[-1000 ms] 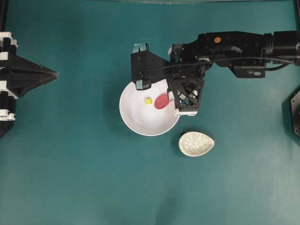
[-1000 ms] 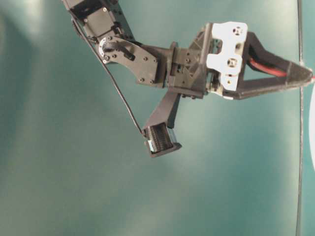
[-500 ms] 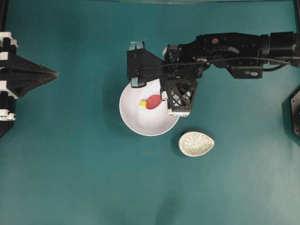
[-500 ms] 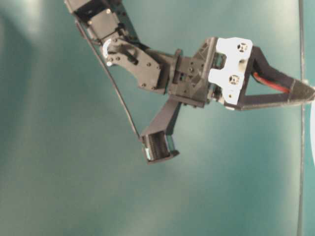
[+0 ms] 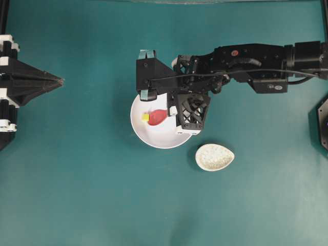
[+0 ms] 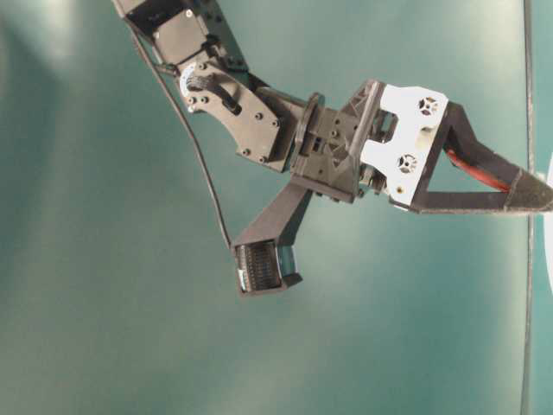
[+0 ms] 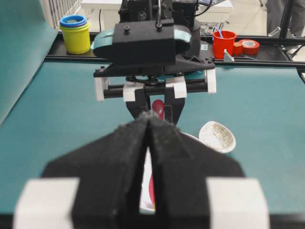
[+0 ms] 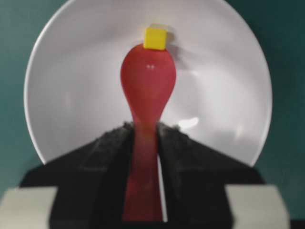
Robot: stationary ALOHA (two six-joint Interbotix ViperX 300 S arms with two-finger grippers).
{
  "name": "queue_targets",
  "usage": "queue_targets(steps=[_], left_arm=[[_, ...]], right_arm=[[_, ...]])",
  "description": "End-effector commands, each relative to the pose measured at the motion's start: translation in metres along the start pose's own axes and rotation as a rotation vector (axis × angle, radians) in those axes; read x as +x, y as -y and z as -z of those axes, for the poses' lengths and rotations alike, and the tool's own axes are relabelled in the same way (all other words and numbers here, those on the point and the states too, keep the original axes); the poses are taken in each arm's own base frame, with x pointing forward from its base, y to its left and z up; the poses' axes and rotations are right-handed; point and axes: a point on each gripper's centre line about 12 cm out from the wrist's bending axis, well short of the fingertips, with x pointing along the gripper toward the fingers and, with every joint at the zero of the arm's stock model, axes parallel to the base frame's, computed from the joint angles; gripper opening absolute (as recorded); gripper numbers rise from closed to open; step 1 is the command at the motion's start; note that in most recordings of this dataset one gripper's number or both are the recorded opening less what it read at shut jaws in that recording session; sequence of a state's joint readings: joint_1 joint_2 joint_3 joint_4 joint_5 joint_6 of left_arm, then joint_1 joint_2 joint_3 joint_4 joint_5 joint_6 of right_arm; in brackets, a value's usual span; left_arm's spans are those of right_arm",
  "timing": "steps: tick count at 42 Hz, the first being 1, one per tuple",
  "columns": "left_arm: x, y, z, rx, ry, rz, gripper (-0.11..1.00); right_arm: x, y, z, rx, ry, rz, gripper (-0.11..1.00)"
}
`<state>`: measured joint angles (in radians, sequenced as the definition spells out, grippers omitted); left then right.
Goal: Scoop the yellow hexagonal prism block from the bowl with a spoon using the right arm.
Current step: 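Lower the spoon bowl into the white bowl beside the yellow block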
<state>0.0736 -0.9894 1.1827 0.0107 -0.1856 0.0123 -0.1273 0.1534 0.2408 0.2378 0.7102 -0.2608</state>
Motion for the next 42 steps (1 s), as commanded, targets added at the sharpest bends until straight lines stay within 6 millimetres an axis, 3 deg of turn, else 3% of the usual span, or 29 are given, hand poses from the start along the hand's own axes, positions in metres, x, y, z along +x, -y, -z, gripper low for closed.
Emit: queue_targets(steps=[1, 42], left_arm=[[0.0019, -0.0007, -0.0093, 0.003, 0.024, -0.003, 0.00], [0.0019, -0.0007, -0.0097, 0.003, 0.028, -0.003, 0.00]], right_arm=[[-0.0097, -0.0021, -0.0085, -0.002, 0.047, 0.003, 0.23], [-0.0115, -0.0049, -0.0040, 0.011, 0.118, 0.013, 0.23]])
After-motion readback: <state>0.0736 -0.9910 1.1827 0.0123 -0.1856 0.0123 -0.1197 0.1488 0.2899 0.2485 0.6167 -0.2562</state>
